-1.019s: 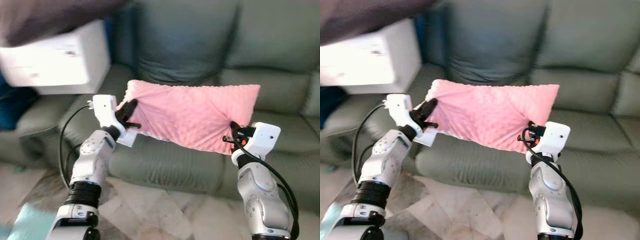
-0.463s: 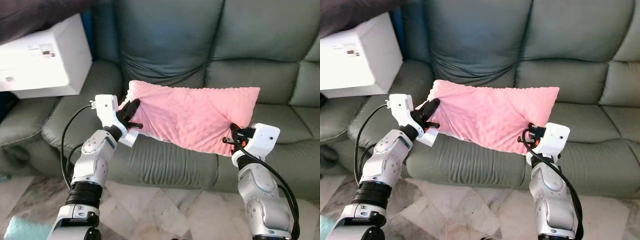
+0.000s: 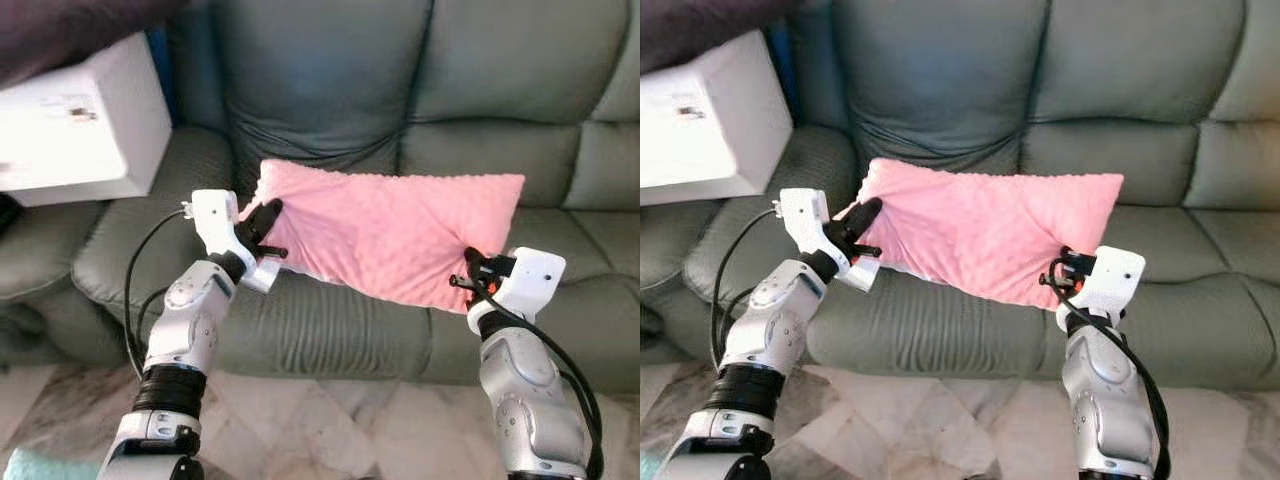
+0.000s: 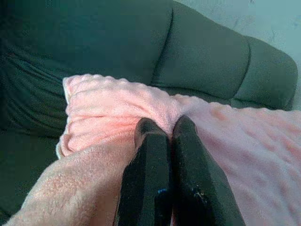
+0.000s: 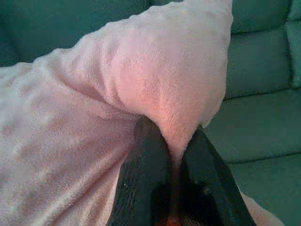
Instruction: Move the pillow to the sofa
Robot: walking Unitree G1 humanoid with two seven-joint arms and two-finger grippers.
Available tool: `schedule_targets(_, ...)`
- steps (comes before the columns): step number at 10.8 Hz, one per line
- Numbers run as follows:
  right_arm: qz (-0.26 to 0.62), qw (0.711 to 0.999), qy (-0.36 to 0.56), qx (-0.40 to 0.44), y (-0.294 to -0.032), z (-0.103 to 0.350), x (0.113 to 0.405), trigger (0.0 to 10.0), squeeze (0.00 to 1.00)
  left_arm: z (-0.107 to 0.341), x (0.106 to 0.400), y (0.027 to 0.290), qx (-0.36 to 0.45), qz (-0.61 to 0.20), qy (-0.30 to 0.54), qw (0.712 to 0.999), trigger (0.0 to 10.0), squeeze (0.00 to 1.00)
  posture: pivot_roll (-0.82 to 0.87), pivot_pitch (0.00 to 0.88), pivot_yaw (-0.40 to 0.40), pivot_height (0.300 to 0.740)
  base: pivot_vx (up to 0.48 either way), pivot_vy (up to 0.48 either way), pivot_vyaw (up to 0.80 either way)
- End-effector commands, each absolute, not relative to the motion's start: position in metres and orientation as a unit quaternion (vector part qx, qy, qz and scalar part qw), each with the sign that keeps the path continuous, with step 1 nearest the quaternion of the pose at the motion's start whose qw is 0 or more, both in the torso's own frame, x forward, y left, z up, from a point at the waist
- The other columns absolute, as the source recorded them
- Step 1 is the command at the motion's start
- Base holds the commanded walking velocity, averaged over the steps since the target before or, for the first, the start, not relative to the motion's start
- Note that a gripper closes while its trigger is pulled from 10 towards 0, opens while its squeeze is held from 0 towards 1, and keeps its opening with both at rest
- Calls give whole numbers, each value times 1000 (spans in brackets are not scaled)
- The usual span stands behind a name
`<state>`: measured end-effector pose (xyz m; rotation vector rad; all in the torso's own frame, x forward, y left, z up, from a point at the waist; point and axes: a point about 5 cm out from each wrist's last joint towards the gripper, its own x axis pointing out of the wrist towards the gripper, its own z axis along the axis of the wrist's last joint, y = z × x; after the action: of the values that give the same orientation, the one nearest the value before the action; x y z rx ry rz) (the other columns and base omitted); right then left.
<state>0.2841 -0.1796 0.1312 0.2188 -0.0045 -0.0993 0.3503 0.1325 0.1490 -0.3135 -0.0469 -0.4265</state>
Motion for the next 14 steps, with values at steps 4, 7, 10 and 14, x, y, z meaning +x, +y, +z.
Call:
schedule_targets(4,-55,993,-10,99,-185,136,282,10000,0,154,349,129,-151,-218,-30,964,10000,0,-175,91,-5,740,0,0,-800)
schedule_targets(7,-50,994,-10,98,-184,136,282,10000,0,154,350,132,-144,-209,-32,967,10000,0,-173,89,-5,740,0,0,-267)
schedule_targets(10,-31,997,-13,75,-179,137,283,10000,0,152,351,134,-138,-200,-29,970,10000,0,-169,89,-7,740,0,0,267)
schedule_targets(14,-26,997,-13,78,-177,137,281,10000,0,150,354,143,-115,-165,-24,979,10000,0,-172,95,-1,740,0,0,800)
